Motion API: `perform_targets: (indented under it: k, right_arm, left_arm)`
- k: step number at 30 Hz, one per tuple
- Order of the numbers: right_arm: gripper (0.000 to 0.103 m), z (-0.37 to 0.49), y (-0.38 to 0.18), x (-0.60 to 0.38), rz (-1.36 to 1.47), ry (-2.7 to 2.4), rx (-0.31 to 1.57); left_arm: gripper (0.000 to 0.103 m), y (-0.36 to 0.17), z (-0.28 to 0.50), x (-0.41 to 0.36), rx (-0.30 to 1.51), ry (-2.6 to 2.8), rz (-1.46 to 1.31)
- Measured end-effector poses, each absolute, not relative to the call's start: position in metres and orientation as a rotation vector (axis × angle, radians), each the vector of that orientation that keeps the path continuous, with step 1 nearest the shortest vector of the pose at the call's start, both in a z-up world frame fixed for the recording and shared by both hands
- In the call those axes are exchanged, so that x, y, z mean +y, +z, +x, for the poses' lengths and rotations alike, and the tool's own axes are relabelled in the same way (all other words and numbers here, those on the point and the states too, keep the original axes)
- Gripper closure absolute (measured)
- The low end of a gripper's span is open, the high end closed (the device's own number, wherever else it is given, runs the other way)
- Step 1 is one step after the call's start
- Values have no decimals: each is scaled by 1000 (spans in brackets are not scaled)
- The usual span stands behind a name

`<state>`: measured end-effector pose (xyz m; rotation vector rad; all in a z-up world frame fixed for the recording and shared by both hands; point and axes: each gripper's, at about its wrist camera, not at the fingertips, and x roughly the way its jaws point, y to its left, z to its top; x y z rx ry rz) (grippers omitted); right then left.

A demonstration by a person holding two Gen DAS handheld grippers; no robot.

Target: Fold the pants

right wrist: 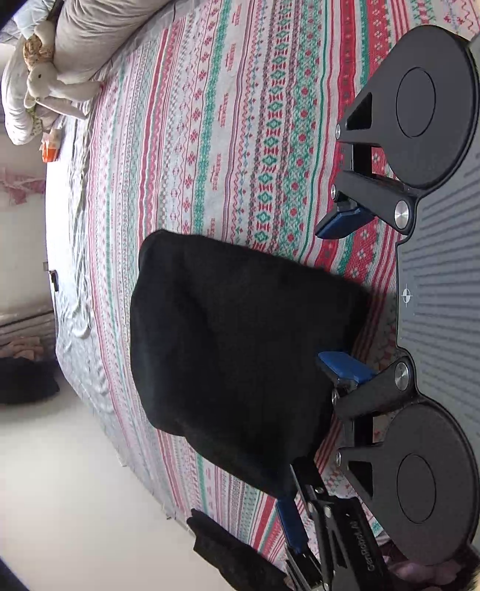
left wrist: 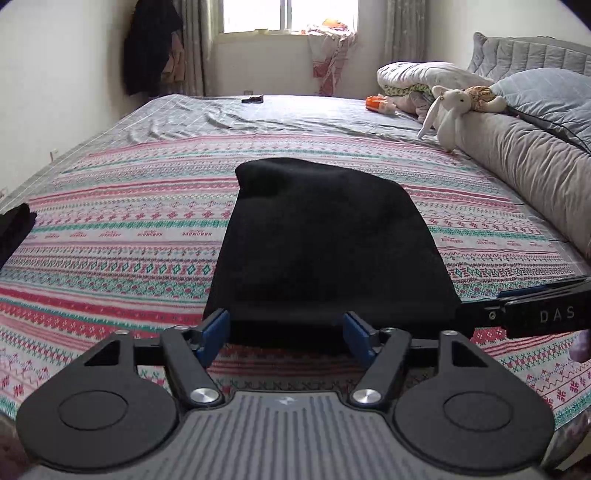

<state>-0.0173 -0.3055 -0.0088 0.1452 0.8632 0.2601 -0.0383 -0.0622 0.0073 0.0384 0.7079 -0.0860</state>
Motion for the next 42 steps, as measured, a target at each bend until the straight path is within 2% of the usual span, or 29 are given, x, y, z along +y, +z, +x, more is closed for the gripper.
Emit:
perform_targets:
  k: [4, 10, 18, 25, 42]
  right_arm:
    - [27, -29, -5, -321, 115, 202, 857]
    - [16, -52, -3, -328, 107, 168, 834]
    - [8, -71, -8, -299, 66, 122, 824]
    - [2, -76, 5, -286, 101, 115, 812]
    - [2, -77, 2, -293, 128, 55, 801]
  left_arm:
    - [0, 10, -41, -69, 771, -71, -27]
    - [0, 14, -54, -73, 739, 6, 21]
    - [0, 7, -56, -66, 773, 67, 45]
    - [0, 10, -59, -59, 798, 93, 40]
    - [0, 15, -68, -67, 817, 75, 43]
